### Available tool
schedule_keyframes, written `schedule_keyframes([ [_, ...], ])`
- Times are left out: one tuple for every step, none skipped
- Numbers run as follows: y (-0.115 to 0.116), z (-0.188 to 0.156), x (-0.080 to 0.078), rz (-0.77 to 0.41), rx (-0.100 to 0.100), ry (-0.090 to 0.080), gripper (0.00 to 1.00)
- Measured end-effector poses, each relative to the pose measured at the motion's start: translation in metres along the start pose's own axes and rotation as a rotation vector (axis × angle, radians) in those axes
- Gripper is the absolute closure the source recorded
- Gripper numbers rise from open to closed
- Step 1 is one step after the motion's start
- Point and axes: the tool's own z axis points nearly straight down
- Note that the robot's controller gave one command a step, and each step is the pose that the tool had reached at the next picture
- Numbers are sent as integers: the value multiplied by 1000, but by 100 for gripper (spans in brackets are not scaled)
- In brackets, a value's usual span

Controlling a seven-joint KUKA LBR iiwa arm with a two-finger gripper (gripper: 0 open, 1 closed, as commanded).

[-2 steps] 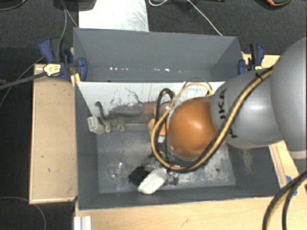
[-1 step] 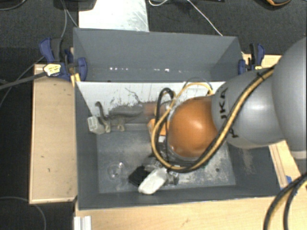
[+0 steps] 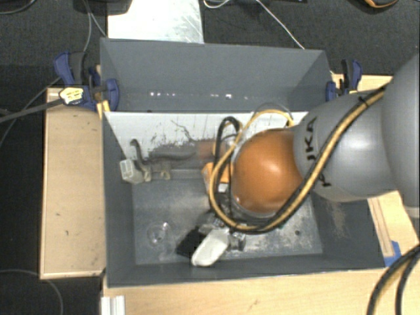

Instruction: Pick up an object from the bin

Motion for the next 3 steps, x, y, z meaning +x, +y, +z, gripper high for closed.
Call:
schedule_keyframes([
  [-1,-7,-1,1,3,-4,100],
  [1,-16,0,2,-5,4,100],
  [2,-39,1,1,-8,8,100],
])
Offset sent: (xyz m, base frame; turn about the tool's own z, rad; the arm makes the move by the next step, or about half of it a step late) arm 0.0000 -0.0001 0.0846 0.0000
